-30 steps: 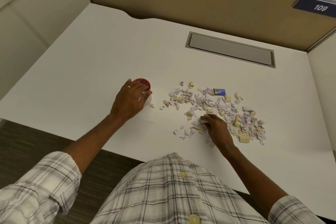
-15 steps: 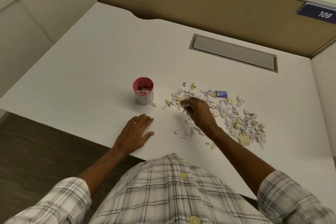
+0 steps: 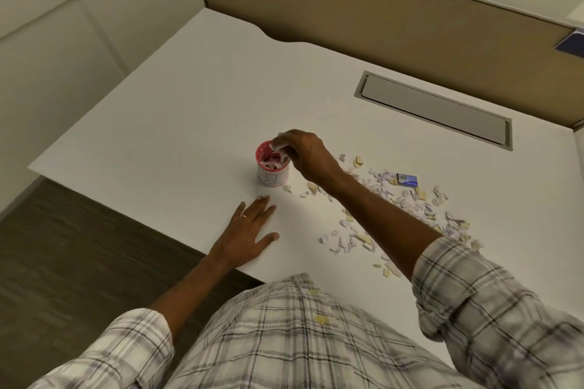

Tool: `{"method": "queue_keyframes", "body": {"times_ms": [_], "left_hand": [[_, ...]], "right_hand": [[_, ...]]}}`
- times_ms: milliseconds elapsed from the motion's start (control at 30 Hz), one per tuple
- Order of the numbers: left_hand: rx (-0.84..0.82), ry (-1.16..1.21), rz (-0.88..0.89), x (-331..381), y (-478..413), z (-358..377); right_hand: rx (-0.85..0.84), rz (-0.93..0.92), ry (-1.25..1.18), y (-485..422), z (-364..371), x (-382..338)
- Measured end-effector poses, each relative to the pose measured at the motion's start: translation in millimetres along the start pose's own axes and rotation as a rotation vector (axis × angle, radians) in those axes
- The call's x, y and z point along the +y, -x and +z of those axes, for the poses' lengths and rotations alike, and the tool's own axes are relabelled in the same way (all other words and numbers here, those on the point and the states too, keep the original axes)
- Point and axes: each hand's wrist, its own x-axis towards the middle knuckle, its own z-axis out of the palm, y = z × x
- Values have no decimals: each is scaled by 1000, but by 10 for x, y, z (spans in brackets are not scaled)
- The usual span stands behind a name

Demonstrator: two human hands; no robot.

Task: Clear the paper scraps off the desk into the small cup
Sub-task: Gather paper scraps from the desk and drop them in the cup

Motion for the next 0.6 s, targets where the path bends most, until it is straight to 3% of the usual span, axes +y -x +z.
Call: {"method": "queue_keyframes", "body": {"times_ms": [333,600], "left_hand": [[-12,-3,-12,-10,0,26],[19,6,-5,-22,-1,74]], "right_hand": [[-204,-65,110,-238,190,46],[-191,-58,92,-290,135,56]]}}
